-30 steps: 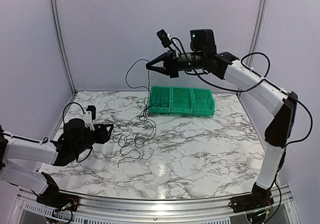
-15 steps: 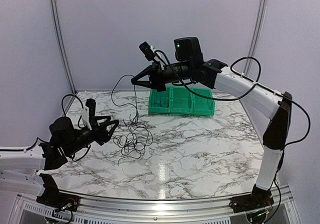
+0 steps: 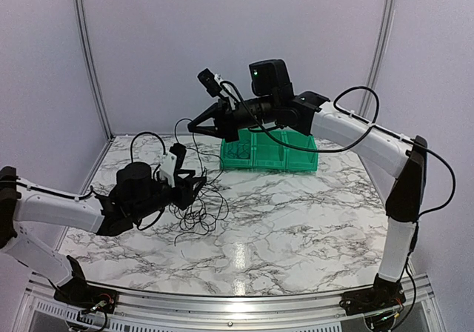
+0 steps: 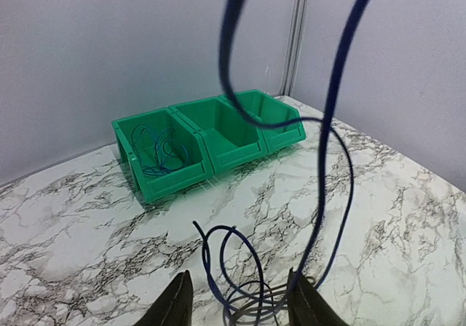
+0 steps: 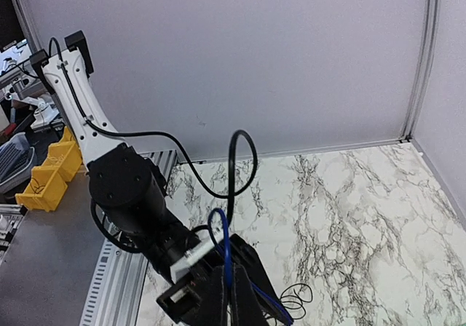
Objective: Untangle the cables
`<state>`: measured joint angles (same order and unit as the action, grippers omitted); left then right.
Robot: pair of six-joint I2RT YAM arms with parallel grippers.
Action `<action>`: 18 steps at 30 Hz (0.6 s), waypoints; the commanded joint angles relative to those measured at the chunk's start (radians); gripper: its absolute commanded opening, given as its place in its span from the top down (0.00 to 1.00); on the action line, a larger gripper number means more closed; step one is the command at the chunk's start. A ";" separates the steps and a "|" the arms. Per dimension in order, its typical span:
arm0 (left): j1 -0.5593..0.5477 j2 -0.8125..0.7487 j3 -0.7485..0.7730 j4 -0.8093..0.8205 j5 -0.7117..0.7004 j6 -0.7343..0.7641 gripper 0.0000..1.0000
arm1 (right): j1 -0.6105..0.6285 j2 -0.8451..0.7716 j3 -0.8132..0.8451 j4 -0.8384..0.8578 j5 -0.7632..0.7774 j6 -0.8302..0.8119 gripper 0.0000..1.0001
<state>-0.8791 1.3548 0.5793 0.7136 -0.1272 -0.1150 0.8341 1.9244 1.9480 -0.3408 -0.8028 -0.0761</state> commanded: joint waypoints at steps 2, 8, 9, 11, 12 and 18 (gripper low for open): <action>-0.003 0.176 0.059 0.163 -0.033 0.046 0.63 | 0.013 -0.023 0.080 0.007 -0.021 0.030 1.00; -0.003 0.400 0.089 0.308 0.007 0.008 0.82 | -0.002 -0.048 0.199 -0.072 -0.023 0.005 1.00; -0.003 0.434 0.098 0.312 0.013 0.002 0.83 | -0.007 -0.050 0.227 -0.082 -0.024 0.002 1.00; -0.002 0.490 0.105 0.329 0.024 -0.013 0.84 | -0.022 -0.061 0.275 -0.097 -0.023 -0.004 1.00; -0.001 0.512 0.101 0.342 0.030 -0.022 0.86 | -0.032 -0.067 0.297 -0.102 -0.024 -0.006 1.00; -0.001 0.553 0.045 0.389 0.029 -0.052 0.93 | -0.131 -0.095 0.351 -0.109 -0.030 -0.007 1.00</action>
<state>-0.8791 1.9018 0.6533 1.0092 -0.1078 -0.1410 0.7685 1.8736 2.2559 -0.4274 -0.8238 -0.0792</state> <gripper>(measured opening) 0.075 0.022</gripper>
